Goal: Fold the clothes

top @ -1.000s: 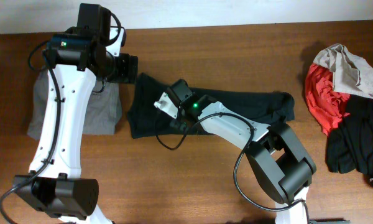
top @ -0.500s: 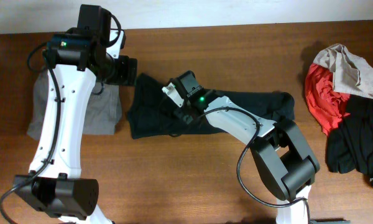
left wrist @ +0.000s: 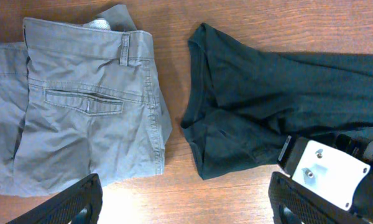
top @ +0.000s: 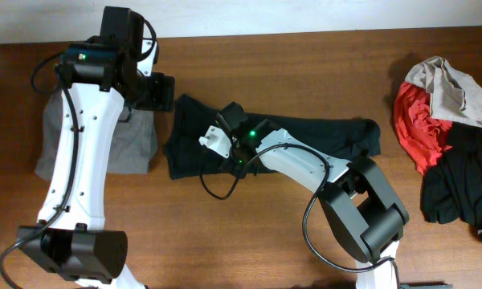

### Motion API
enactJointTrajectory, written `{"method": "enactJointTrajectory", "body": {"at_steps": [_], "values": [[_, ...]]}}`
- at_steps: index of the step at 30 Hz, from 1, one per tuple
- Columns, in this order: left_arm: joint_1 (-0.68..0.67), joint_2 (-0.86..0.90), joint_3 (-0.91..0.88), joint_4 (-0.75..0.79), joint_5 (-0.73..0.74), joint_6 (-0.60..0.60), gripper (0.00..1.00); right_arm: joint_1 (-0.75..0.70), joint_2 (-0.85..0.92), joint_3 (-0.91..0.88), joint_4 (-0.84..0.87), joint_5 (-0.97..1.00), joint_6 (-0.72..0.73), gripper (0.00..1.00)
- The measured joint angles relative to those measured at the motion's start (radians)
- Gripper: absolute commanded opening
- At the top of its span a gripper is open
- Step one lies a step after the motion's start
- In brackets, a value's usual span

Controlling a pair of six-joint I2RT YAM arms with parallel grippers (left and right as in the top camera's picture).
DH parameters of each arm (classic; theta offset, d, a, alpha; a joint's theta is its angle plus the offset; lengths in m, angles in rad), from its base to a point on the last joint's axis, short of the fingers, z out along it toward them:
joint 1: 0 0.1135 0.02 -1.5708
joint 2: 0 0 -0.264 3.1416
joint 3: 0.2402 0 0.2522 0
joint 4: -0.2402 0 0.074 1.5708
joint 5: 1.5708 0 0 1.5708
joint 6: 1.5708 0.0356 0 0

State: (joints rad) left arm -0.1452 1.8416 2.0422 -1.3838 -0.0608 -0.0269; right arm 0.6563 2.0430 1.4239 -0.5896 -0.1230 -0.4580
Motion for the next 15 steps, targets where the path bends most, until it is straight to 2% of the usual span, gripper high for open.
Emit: {"method": "enactJointTrajectory", "body": {"at_steps": [6, 8, 11, 15], "values": [[0.0, 0.0, 0.0, 0.0, 0.0, 0.0, 0.87, 0.0, 0.0, 0.0, 0.04, -0.003, -0.021, 0.5], [0.0, 0.0, 0.0, 0.0, 0.0, 0.003, 0.92, 0.0, 0.0, 0.0, 0.043, -0.004, -0.022, 0.49], [0.0, 0.0, 0.0, 0.0, 0.0, 0.002, 0.92, 0.0, 0.0, 0.0, 0.045, -0.008, -0.025, 0.42], [0.0, 0.0, 0.0, 0.002, 0.0, 0.001, 0.93, 0.0, 0.004, 0.0, 0.057, -0.011, -0.031, 0.28]]}}
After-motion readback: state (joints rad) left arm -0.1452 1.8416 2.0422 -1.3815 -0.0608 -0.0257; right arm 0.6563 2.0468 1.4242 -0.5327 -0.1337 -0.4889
